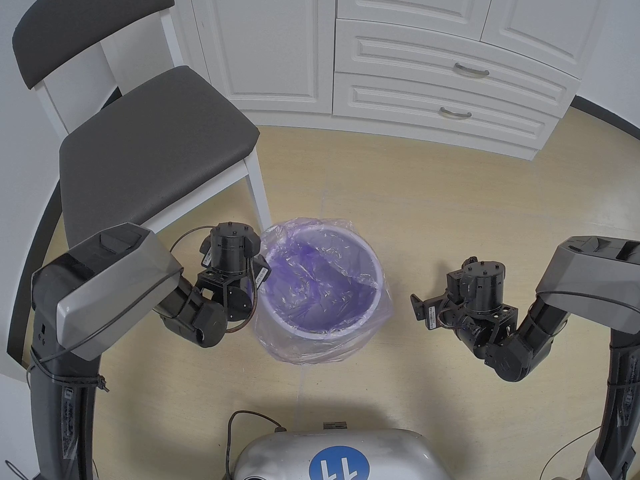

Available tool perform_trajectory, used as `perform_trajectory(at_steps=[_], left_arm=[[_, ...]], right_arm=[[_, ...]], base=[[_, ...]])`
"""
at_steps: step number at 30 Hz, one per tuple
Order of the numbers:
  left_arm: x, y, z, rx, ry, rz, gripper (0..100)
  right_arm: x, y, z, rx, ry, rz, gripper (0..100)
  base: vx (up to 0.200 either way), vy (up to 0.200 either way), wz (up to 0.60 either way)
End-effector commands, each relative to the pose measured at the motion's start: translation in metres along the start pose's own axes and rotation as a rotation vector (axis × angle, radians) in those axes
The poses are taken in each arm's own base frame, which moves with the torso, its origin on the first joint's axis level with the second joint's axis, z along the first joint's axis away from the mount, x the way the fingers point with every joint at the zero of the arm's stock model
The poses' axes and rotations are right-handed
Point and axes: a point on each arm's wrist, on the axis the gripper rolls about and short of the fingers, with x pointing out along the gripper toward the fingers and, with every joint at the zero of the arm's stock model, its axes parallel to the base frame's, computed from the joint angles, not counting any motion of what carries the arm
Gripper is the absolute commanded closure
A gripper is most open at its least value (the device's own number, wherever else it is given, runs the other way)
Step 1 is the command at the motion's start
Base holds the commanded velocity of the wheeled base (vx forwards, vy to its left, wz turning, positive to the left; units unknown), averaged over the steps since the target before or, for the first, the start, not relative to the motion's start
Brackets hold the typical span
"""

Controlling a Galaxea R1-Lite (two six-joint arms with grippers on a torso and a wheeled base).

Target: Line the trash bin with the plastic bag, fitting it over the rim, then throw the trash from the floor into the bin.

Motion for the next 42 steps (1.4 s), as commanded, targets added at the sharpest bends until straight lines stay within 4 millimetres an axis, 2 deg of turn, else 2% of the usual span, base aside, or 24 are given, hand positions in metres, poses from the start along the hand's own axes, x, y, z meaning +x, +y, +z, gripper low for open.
perform_trajectory(at_steps=[1,6,11,15,28,33,42], left_arm=[[-0.027,0.012,0.003,-0.024,0.017,-0.023,0],[-0.044,0.018,0.002,-0.024,0.029,-0.039,0],[-0.051,0.034,0.007,-0.083,0.037,-0.025,0],[-0.052,0.037,0.010,-0.147,0.061,-0.042,0],[-0.026,0.050,0.028,-0.482,0.115,-0.152,0],[-0.017,0.049,0.020,-0.520,0.164,-0.175,0],[0.008,0.028,-0.001,-0.519,0.208,-0.174,0]], right_arm=[[-0.013,-0.006,0.015,0.011,-0.036,-0.002,0],[-0.018,-0.008,0.019,0.006,-0.048,-0.003,0],[-0.019,-0.008,0.020,0.005,-0.049,-0.002,0],[-0.019,-0.008,0.021,0.004,-0.051,-0.002,0],[-0.018,-0.008,0.020,0.006,-0.051,-0.002,0],[-0.015,-0.012,0.019,0.008,-0.046,-0.005,0],[-0.010,-0.014,0.017,0.011,-0.044,0.001,0]], base=[[0.000,0.000,0.00],[0.000,0.000,0.00],[0.000,0.000,0.00],[0.000,0.000,0.00],[0.000,0.000,0.00],[0.000,0.000,0.00],[0.000,0.000,0.00]])
